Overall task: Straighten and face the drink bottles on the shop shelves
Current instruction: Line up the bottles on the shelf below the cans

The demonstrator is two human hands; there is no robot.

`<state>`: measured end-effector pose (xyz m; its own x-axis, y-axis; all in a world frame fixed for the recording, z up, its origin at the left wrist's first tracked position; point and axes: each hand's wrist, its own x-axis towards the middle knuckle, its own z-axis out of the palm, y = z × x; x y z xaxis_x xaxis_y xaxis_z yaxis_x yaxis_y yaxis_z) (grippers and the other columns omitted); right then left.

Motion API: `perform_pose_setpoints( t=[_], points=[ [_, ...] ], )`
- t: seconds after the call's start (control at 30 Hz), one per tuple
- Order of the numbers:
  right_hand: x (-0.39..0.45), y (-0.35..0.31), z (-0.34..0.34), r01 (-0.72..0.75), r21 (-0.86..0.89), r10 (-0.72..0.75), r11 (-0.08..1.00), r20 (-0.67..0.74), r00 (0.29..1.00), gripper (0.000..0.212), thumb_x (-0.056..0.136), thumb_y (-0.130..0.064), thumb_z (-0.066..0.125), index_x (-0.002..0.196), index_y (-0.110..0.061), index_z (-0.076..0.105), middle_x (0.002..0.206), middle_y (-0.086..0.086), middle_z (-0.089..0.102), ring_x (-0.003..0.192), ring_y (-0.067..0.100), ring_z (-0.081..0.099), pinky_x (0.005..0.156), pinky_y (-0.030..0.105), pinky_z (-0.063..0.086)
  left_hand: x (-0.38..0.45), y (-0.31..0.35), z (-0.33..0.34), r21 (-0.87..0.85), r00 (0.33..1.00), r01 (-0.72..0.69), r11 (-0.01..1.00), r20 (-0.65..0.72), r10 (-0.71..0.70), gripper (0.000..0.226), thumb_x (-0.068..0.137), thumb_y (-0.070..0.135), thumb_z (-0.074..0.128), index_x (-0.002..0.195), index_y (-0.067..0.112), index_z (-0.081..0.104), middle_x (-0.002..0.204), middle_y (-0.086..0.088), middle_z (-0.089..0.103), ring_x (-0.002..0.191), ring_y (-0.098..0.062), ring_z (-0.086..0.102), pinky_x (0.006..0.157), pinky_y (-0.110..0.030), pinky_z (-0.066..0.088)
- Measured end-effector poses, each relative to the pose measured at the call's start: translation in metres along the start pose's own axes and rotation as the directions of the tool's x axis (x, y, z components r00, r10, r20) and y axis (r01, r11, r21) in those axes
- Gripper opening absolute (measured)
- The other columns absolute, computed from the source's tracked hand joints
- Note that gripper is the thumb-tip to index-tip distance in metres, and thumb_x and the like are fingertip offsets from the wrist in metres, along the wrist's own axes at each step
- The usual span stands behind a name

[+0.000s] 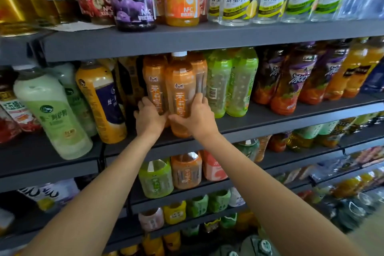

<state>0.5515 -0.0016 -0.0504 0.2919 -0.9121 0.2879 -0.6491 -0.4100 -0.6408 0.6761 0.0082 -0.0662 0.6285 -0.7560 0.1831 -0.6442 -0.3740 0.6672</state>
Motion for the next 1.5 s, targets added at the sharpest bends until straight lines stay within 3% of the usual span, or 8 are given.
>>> perform_pose_setpoints(
  t=[0.23, 0.33, 0.43, 0.6, 0.73, 0.9, 1.17, 1.5],
  points=[
    [0.007, -0.002, 0.000, 0.002, -0.002, -0.002, 1.000, 0.030, 1.000, 0.075, 0.077, -0.043, 0.072, 0.127, -0.004, 0.031, 0.129, 0.015, 0.041, 0.116, 0.035, 0.051, 0.092, 0.042, 0.045, -0.011, -0.005, 0.000, -0.173, 0.996, 0.030, 0.984, -0.075, -0.043, 0.060, 0.081, 0.023, 0.071, 0.130, 0.005, 0.040, 0.132, -0.016, 0.042, 0.123, -0.036, 0.044, 0.102, -0.047, 0.039],
    [0.007, 0.001, 0.003, 0.004, 0.027, -0.005, 1.000, 0.023, 1.000, 0.076, 0.079, -0.041, 0.071, 0.132, -0.003, 0.030, 0.130, 0.015, 0.040, 0.117, 0.033, 0.049, 0.093, 0.041, 0.044, -0.042, -0.001, -0.003, -0.242, 0.941, -0.194, 0.951, -0.320, 0.111, 0.040, 0.082, 0.005, 0.062, 0.119, 0.005, 0.046, 0.121, -0.012, 0.045, 0.112, -0.026, 0.050, 0.094, -0.033, 0.044],
    [-0.003, 0.023, -0.006, 0.009, 0.091, -0.013, 0.996, 0.040, 0.999, 0.061, 0.080, -0.038, 0.071, 0.122, -0.004, 0.044, 0.121, 0.012, 0.049, 0.109, 0.026, 0.052, 0.086, 0.035, 0.046, -0.072, 0.013, 0.004, -0.199, 0.853, -0.458, 0.867, -0.374, 0.364, 0.034, 0.080, -0.001, 0.058, 0.112, 0.007, 0.049, 0.109, -0.002, 0.043, 0.100, -0.015, 0.049, 0.080, -0.019, 0.040],
    [-0.027, 0.108, -0.064, -0.079, 0.119, 0.097, 0.990, -0.149, 0.984, 0.021, 0.087, -0.030, 0.064, 0.088, -0.009, 0.062, 0.083, 0.004, 0.065, 0.078, 0.017, 0.060, 0.067, 0.028, 0.046, -0.087, 0.049, 0.056, -0.193, 0.707, -0.706, 0.681, -0.242, 0.665, 0.029, 0.077, -0.002, 0.051, 0.104, 0.004, 0.053, 0.100, -0.007, 0.049, 0.091, -0.015, 0.047, 0.079, -0.024, 0.039],
    [-0.053, 0.204, -0.111, -0.369, 0.148, 0.397, 0.918, -0.315, 0.862, 0.018, 0.091, -0.027, 0.058, 0.082, -0.012, 0.061, 0.076, 0.004, 0.063, 0.078, 0.025, 0.062, 0.068, 0.038, 0.050, -0.117, 0.076, 0.122, -0.225, 0.669, -0.718, 0.659, 0.038, 0.742, 0.031, 0.075, 0.001, 0.052, 0.106, 0.006, 0.053, 0.098, -0.007, 0.054, 0.090, -0.020, 0.051, 0.079, -0.030, 0.039],
    [-0.060, 0.317, -0.113, -0.677, 0.070, 0.681, 0.732, -0.074, 0.728, 0.036, 0.089, -0.037, 0.061, 0.109, -0.008, 0.060, 0.108, 0.011, 0.063, 0.104, 0.029, 0.057, 0.071, 0.030, 0.040, -0.153, 0.089, 0.211, -0.090, 0.573, -0.741, 0.665, 0.430, 0.698, 0.032, 0.081, 0.010, 0.052, 0.113, 0.011, 0.052, 0.111, -0.004, 0.055, 0.107, -0.024, 0.048, 0.090, -0.035, 0.037],
    [0.005, 0.409, -0.096, -0.524, 0.186, 0.518, 0.831, 0.086, 0.851, 0.063, 0.077, -0.030, 0.074, 0.127, -0.003, 0.046, 0.126, 0.014, 0.054, 0.117, 0.031, 0.051, 0.091, 0.037, 0.044, -0.164, 0.137, 0.299, -0.004, 0.801, -0.365, 0.931, 0.508, 0.316, 0.033, 0.087, 0.013, 0.054, 0.118, 0.010, 0.045, 0.117, -0.007, 0.054, 0.104, -0.025, 0.053, 0.082, -0.034, 0.043],
    [0.058, 0.434, -0.080, -0.546, 0.216, 0.539, 0.809, 0.096, 0.837, 0.070, 0.076, -0.033, 0.075, 0.133, -0.011, 0.041, 0.126, 0.015, 0.057, 0.116, 0.034, 0.053, 0.091, 0.037, 0.042, -0.166, 0.138, 0.306, 0.085, 0.877, -0.189, 0.978, 0.462, 0.129, 0.030, 0.086, 0.006, 0.053, 0.115, 0.013, 0.050, 0.100, 0.003, 0.054, 0.090, -0.022, 0.059, 0.082, -0.035, 0.046]
  ],
)
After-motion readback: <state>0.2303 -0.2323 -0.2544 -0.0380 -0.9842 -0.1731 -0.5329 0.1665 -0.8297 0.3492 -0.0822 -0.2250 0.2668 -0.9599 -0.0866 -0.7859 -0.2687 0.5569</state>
